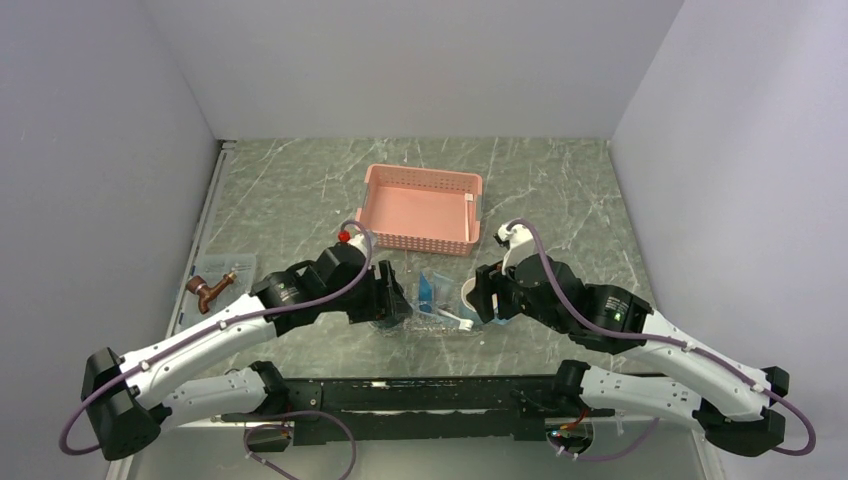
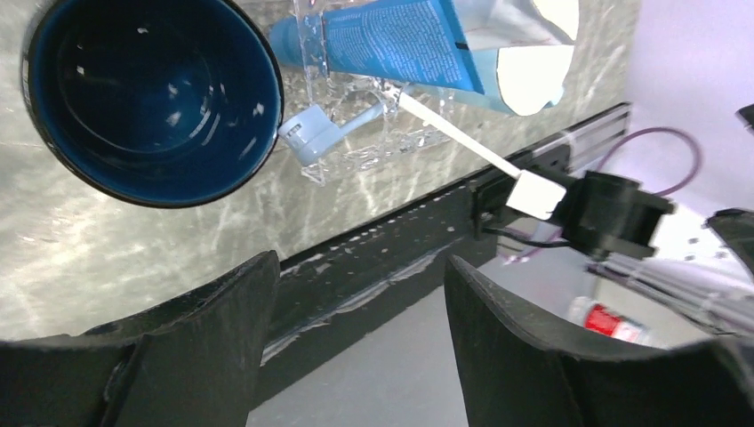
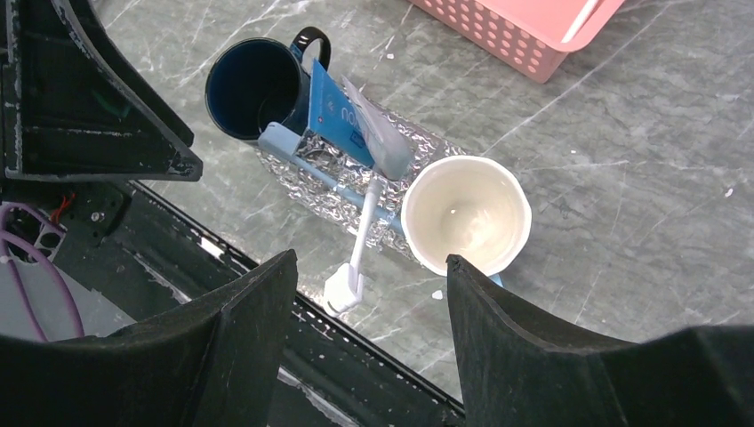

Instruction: Prepare toiletry sets of a toothbrush and toothpaste on the tray

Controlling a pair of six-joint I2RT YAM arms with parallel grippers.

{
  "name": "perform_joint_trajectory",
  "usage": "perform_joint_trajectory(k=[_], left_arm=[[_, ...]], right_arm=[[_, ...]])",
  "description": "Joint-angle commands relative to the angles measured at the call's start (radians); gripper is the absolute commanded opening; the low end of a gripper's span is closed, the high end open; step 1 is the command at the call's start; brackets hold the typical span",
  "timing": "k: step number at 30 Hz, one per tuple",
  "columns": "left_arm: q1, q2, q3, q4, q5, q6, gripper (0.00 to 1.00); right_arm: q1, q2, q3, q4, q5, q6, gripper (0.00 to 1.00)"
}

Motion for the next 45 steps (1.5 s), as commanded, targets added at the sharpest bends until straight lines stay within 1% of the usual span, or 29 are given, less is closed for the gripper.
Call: perform_joint_trajectory(k=[1,6,8,11,14,18,22,28,35,45], left_arm=[[0.031,-0.046,-0.067,0.140,0.123,-0.195,0.72],[0.060,-0.064,-0.151,0.247,0.215,-0.346,0.69],[0.069,-0.073,-0.172,0.277,0.234,-0.385,0.66],[0.090,-0.075,-0.172,0.259,0.238,-0.418,0.65],[0.110,-0.064,-0.171,0.233,0.251,-0.451,0.61],[0.129,-0.035,-0.144,0.176,0.246,-0.458,0.60],[0.141,0.010,-0.138,0.172,0.278,-0.467,0.56],[0.151,0.066,-0.119,0.159,0.296,-0.465,0.54],[0.175,0.114,-0.063,0.100,0.290,-0.436,0.57],[0.204,0.178,-0.015,0.052,0.311,-0.403,0.56]], right_arm=[[-0.003,-0.023,-0.008,0.020,0.004,0.010,0.65],[-0.003,-0.035,-0.017,0.021,0.007,0.008,0.65],[-0.003,-0.038,-0.020,0.018,0.009,0.007,0.65],[-0.002,-0.047,-0.024,0.014,0.014,0.008,0.65],[-0.002,-0.058,-0.030,0.013,0.018,0.007,0.65],[-0.002,-0.068,-0.039,0.015,0.025,0.007,0.65],[-0.002,-0.071,-0.046,0.020,0.027,0.006,0.65],[-0.003,-0.077,-0.049,0.016,0.035,0.005,0.65],[-0.003,-0.082,-0.058,0.020,0.040,0.003,0.65],[-0.002,-0.084,-0.073,0.026,0.045,0.005,0.65]])
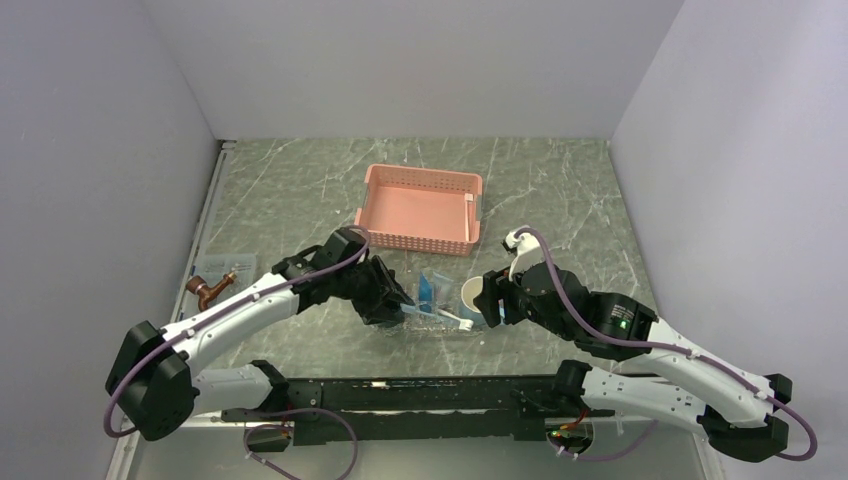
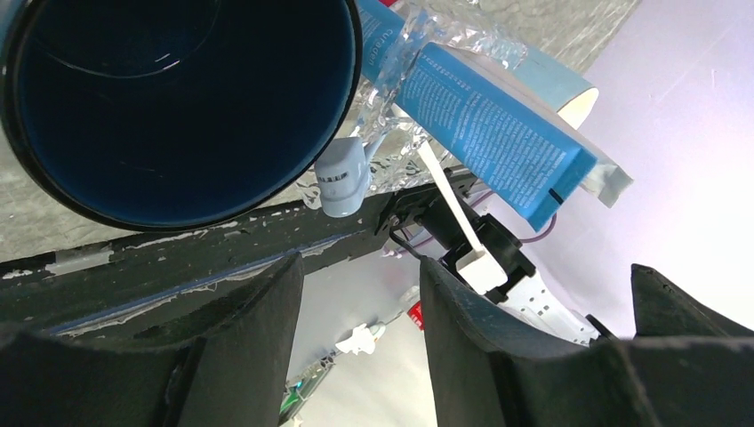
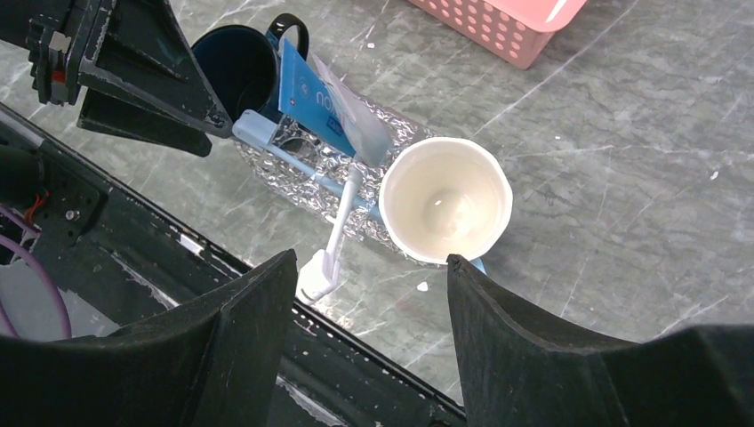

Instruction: Prepare toiletry sets of a toothbrush and toothpaste on the tray

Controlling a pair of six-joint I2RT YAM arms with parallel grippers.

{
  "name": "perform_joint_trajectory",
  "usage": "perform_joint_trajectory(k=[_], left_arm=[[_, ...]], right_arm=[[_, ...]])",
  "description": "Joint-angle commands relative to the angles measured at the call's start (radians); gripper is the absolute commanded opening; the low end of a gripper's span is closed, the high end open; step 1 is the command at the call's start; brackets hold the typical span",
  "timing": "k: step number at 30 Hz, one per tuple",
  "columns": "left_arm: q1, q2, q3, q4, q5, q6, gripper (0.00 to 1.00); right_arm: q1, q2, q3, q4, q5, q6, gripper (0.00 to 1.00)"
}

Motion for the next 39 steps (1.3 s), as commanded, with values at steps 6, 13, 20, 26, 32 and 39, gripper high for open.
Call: perform_joint_trajectory(k=[6,13,20,26,32,39], left_arm=[[0.010,0.056,0.072,-0.045,0.027,0.007,0.55],[0.017,0.092,0.088,-0.053,0.034,0.020,0.50],[0.019,0.114,0.101,-0.067,0.032,0.028,0.48],[0.024,0.131,0.098,-0.059,0.035,0.029,0.47],[0.028,0.150,0.112,-0.059,0.039,0.037,0.46],[0.029,0.165,0.121,-0.060,0.040,0.043,0.44]], right_arm=[[-0.003,-0.020,-0.019,0.033,0.024,0.009,0.65],[-0.004,-0.035,-0.032,0.031,0.036,0.009,0.65],[-0.004,-0.032,-0.034,0.036,0.032,0.004,0.66],[-0.003,-0.037,-0.036,0.038,0.031,0.004,0.65],[-0.003,-0.049,-0.045,0.030,0.035,0.014,0.66],[-0.003,-0.058,-0.047,0.025,0.040,0.018,0.66]])
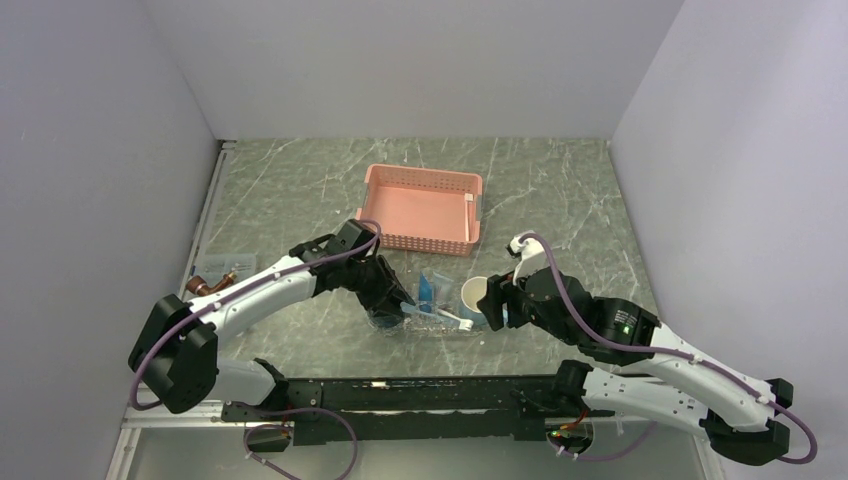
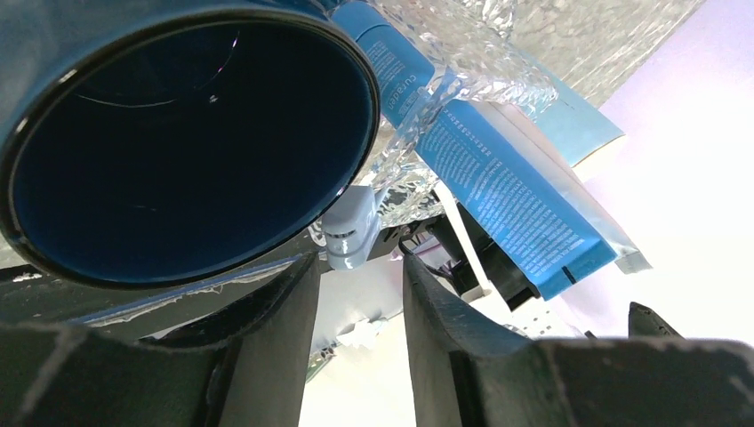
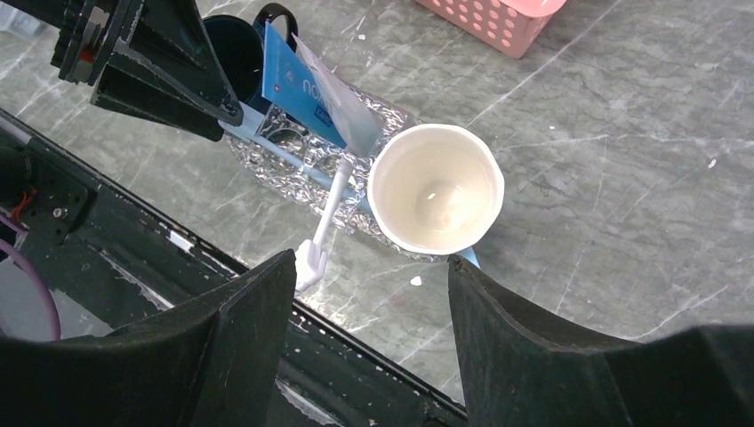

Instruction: Prepare toiletry sets of a toothbrush and toothpaste on the tray

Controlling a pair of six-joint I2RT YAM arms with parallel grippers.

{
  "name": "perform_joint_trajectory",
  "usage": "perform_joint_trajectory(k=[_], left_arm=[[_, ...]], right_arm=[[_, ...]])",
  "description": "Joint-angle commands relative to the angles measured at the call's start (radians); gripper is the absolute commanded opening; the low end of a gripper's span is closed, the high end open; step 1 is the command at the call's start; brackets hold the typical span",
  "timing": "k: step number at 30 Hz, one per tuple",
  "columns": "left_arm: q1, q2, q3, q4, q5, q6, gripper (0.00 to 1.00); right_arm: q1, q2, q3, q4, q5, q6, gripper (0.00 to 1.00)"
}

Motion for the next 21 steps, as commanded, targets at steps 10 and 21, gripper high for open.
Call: perform_joint_trajectory(k=[10,21], left_arm=[[0.008,0.032,0.044,-0.006,0.018,0.020,0.40],[0.009,0.039,0.035,0.010,0.027,0.020,0.33]], right_arm=[[-0.004,-0.020,-0.007,0.025,0.032,0.014,0.66],[-0.003,-0.018,-0.008,0.029,0.034,0.012,0.66]])
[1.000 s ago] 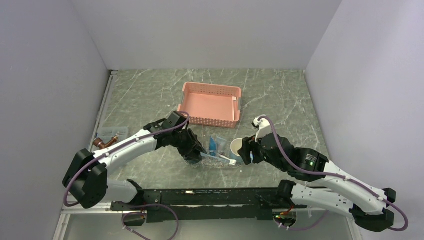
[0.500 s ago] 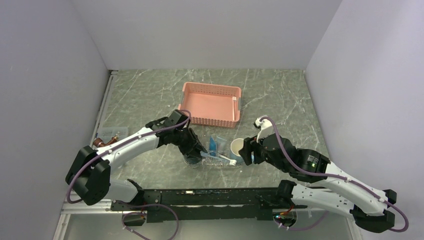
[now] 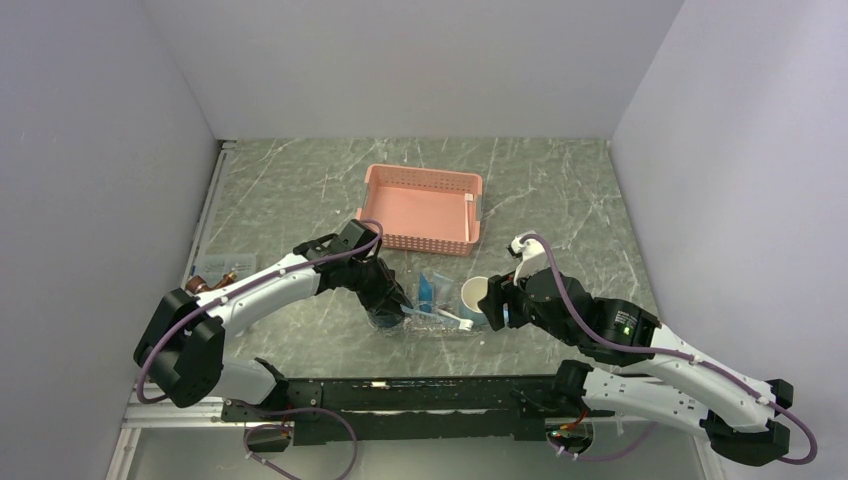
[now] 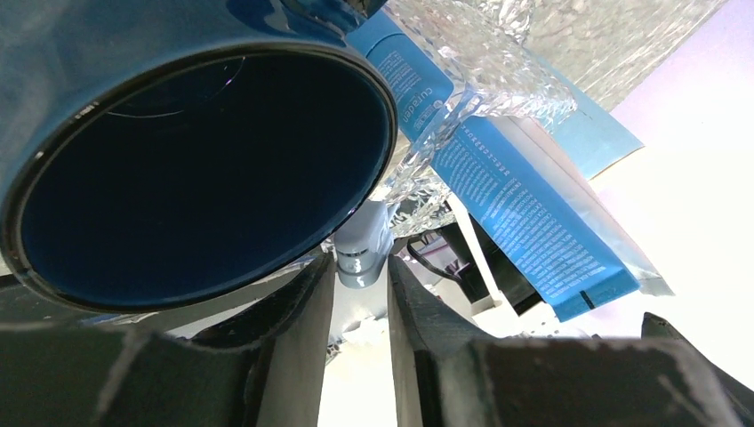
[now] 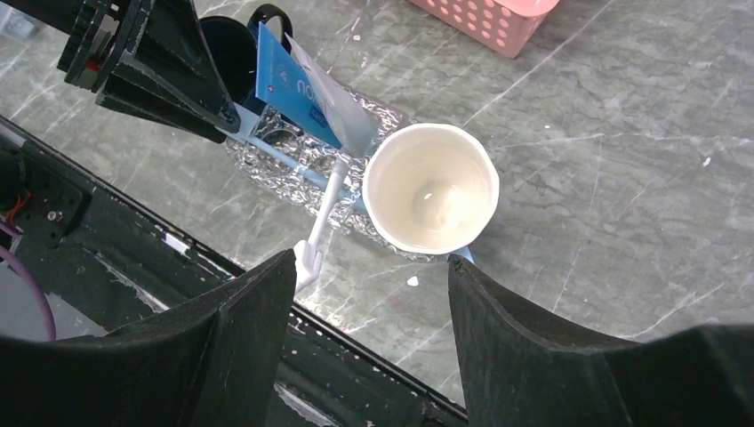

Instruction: Prepare toiletry sets of a toothbrush and toothpaste on the tray

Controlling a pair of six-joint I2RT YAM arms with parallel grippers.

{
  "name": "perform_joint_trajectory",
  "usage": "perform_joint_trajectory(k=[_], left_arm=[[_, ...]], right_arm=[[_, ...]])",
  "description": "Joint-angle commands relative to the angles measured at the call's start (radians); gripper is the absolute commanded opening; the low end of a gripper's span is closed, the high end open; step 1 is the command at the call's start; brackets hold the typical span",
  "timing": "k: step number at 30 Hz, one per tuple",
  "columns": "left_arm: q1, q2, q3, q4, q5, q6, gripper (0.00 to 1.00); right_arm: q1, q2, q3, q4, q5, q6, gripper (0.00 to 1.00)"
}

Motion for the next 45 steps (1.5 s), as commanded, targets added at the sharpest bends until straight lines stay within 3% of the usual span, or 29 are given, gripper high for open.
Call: perform_joint_trajectory(k=[1,24,45], left_arm=[[0.004,0.003,0.027,0.012,0.020,0.001,0.32],[0.005,-0.050,0.055,0.008,-0.016,0.008,0.00],[0.010,-0.129,0.069,-0.049,-0.068,0.060,0.00]], right_arm=[[-0.002,-0.010,-0.002,0.030,0.023,0.011,0.66],[-0.003,-0.005,0.006,0.030,0.018,0.009,0.65],[-0.003,0.015,0.020,0.034,0.010,0.006,0.65]])
